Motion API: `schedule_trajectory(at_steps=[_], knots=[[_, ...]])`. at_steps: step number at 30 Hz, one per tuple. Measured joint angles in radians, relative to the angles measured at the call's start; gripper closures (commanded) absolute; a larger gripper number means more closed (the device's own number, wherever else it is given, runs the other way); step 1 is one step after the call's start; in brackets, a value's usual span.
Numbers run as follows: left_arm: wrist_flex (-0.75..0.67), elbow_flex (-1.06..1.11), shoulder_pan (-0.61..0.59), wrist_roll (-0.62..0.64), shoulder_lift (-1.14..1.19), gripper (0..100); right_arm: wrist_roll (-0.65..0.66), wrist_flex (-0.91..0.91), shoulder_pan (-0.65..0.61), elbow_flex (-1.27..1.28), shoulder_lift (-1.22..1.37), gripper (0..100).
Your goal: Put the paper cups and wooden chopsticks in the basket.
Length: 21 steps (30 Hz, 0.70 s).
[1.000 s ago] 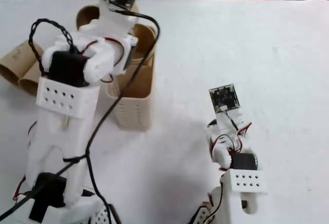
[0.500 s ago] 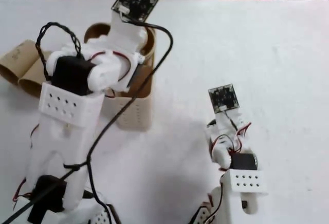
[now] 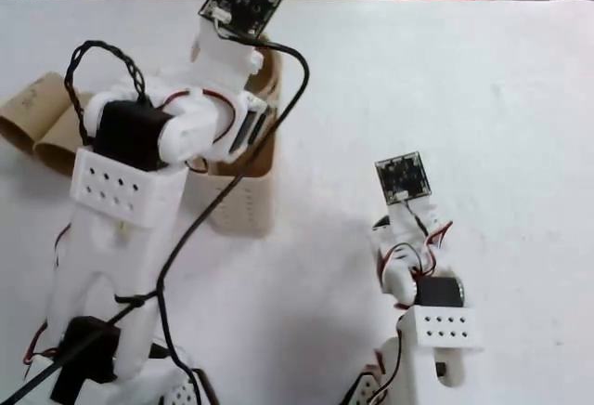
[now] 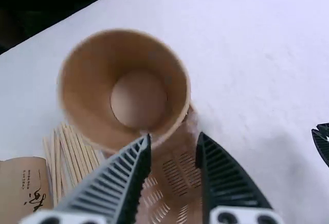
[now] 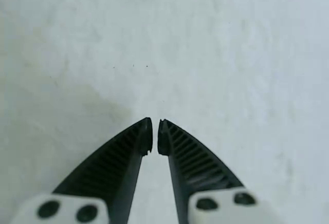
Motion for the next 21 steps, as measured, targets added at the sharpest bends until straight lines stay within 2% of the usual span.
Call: schedule_trajectory(at_steps=[7, 12, 16, 21], knots=[[-0.023, -0.072, -0.002, 0.0, 0.0, 83, 0.0, 0.0, 0.0, 0.0, 0.0, 96.1], [-0.04, -0.08, -0.072, 0.0, 0.0, 83, 0.0, 0.0, 0.0, 0.0, 0.0, 96.1], [-0.163, 0.089, -0.146, 0.0, 0.0, 83, 0.0, 0.0, 0.0, 0.0, 0.0, 96.1], [-0.351, 0.359, -0.157, 0.0, -0.012, 83, 0.0, 0.0, 0.0, 0.0, 0.0, 96.1]])
